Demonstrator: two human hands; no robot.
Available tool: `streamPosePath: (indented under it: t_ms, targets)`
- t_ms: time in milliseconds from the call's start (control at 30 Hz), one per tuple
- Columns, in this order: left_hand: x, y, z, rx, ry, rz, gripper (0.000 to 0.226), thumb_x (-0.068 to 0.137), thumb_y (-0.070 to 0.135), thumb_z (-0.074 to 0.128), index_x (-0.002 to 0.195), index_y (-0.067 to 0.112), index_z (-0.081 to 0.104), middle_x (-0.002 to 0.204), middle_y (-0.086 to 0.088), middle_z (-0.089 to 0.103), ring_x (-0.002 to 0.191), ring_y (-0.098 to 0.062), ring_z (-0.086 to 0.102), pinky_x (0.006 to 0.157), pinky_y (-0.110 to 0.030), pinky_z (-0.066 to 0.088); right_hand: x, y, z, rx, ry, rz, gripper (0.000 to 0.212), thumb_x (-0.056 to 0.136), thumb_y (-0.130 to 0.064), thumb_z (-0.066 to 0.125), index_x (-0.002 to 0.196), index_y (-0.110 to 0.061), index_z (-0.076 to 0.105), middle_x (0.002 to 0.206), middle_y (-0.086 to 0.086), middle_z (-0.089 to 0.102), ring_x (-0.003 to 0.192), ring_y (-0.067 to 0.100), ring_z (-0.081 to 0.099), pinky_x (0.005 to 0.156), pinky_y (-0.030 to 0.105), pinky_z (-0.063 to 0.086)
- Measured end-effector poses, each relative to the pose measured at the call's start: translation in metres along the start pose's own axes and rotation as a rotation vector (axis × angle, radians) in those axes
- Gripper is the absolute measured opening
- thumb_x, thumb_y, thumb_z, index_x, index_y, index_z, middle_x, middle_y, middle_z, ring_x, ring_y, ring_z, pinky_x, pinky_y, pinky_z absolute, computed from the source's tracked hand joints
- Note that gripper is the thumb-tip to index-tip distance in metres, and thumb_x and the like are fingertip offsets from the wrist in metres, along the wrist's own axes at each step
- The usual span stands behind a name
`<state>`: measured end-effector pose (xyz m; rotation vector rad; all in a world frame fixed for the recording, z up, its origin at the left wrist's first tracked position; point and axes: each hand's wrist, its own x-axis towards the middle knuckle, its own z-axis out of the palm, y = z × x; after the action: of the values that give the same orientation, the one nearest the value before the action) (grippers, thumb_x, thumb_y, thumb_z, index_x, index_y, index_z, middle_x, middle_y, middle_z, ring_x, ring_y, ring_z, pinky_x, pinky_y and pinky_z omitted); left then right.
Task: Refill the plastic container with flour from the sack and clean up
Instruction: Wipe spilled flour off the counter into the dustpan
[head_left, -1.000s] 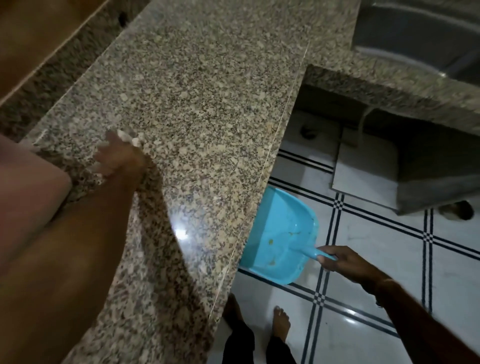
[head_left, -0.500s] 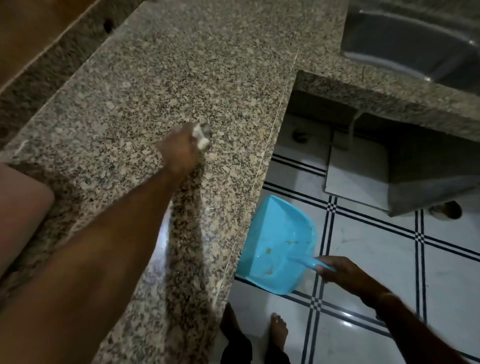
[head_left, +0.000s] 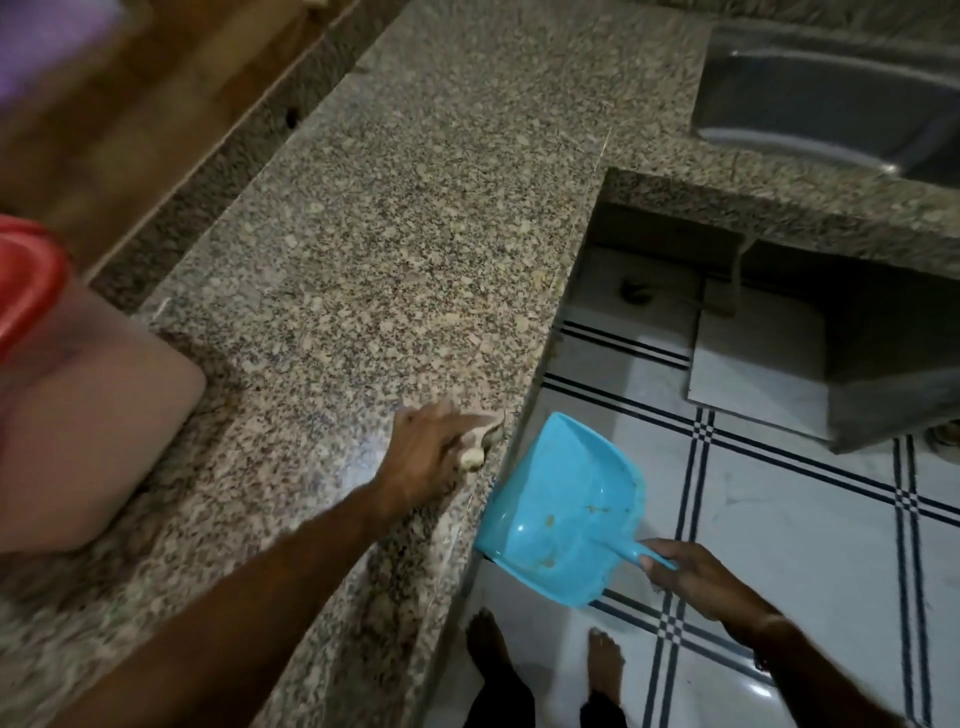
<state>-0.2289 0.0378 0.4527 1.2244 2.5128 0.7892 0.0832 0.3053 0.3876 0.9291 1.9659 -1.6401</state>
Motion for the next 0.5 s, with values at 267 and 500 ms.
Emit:
streamPosePath:
  t_ms: [267,500]
  targets:
    - [0.006,0.009,-0.036,-0.192,0.210,-0.309,0.057,0.102,0.063,0.037,0.130,0.026,0.069,0.096,-0.005,0.063,0.088,-0.029,0.066,0.086,-0.060,0.055,-0.005,0.019,-0.010,-0.029,-0.083,-0.035,0.061,0.076,-0.085,0.064,0.118,-0.043,0.075,0.084,-0.011,0.073,0.078,-0.002,0.068,0.073,0.013,0.055]
    - [0.037,0.015,-0.014,-0.082,0.101,-0.237,0.035,0.108,0.028,0.045,0.123,0.015,0.074,0.094,0.002,0.067,0.090,-0.023,0.064,0.084,-0.034,0.049,0.000,0.013,-0.018,0.022,-0.131,-0.007,0.020,0.097,-0.041,0.069,0.113,-0.035,0.081,0.102,-0.009,0.079,0.085,-0.001,0.070,0.078,0.018,0.056]
